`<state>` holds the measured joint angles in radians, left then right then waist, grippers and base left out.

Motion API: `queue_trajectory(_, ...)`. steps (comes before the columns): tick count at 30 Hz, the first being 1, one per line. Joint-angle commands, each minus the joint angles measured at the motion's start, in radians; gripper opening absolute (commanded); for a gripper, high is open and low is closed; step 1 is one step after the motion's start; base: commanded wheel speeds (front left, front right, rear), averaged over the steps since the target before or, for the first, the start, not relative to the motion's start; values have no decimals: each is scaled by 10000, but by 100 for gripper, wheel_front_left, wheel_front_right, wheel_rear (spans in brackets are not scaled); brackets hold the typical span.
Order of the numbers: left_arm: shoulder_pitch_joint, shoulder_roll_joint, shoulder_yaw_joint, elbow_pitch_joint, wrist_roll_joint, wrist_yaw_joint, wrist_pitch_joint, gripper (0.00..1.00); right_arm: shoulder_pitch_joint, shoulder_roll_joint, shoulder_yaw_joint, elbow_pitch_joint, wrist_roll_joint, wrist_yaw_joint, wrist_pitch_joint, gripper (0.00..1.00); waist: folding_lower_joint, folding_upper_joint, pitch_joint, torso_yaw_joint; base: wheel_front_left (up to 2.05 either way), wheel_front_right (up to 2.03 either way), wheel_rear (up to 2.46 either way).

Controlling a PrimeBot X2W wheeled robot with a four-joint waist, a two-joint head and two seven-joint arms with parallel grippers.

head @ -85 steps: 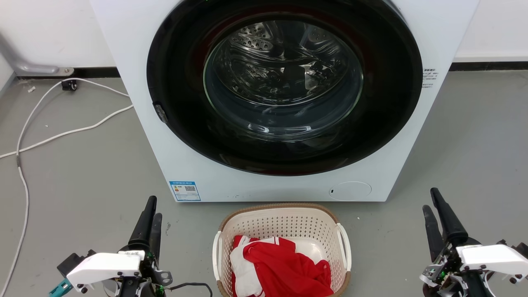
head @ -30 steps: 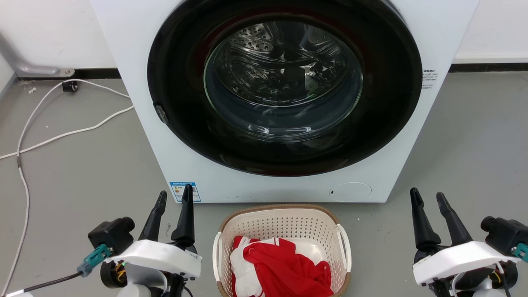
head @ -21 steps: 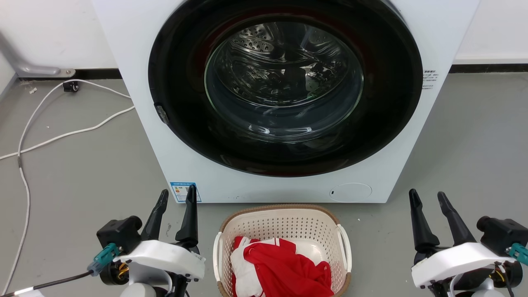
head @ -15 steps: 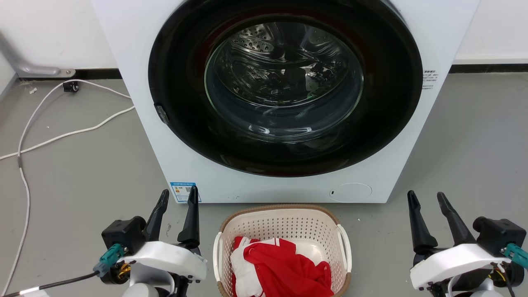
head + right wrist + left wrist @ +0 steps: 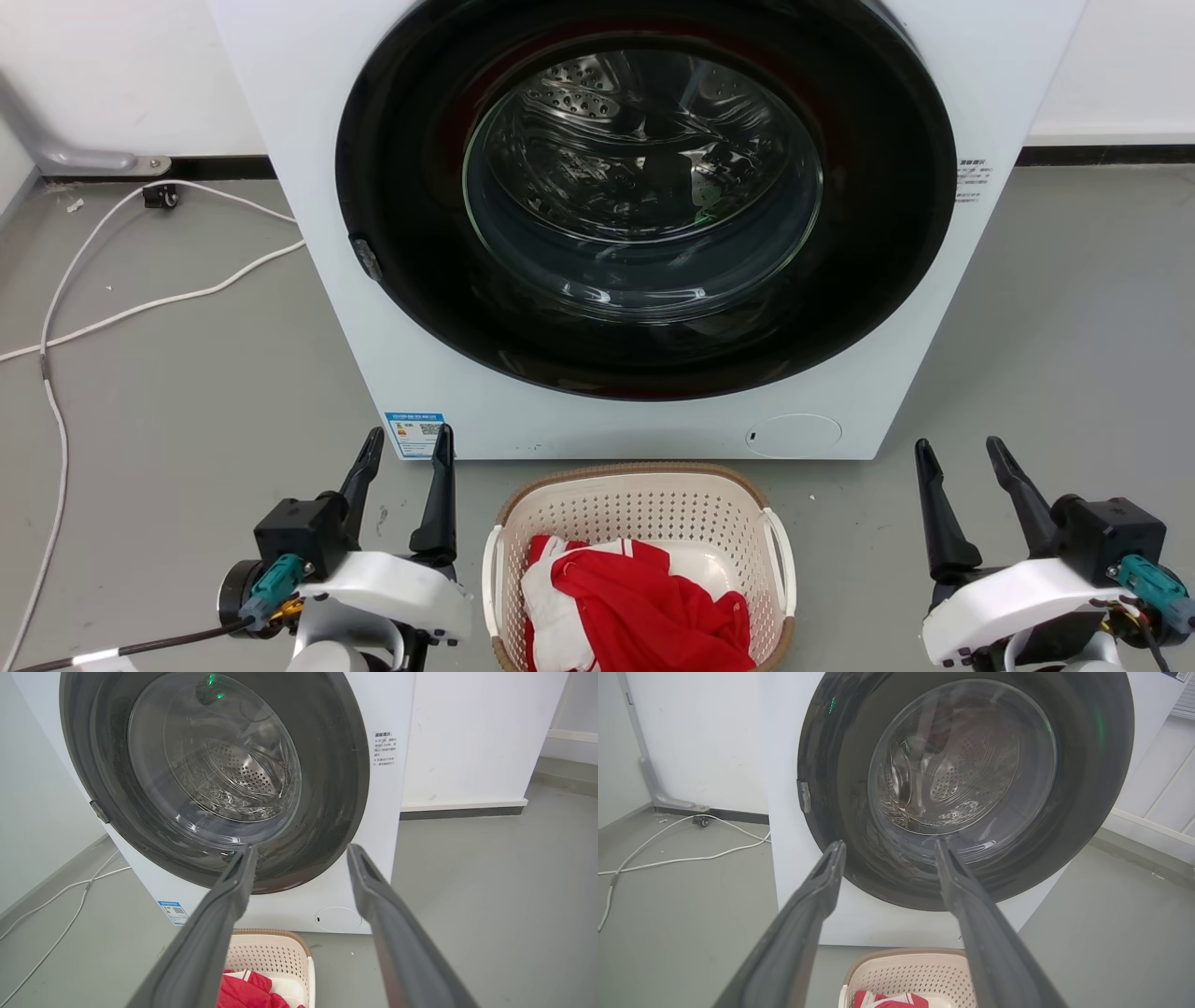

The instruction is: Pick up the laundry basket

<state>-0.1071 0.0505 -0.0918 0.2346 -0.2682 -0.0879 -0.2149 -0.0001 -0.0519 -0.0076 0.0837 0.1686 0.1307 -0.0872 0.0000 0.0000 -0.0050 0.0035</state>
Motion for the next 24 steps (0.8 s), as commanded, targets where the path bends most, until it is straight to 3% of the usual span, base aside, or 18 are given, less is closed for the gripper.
queue_trajectory(1, -116, 6, -16, 9, 246, 38, -95, 100, 45, 14, 30, -64, -211, 0, -51, 100, 0, 0, -5, -6, 0, 0, 0)
queue_trajectory(24, -211, -3, -138, 357, 1598, 181, -484, 100, 139, 28, -11, 49, -1703, -1, -127, 100, 0, 0, 81, -3, 0, 0, 0)
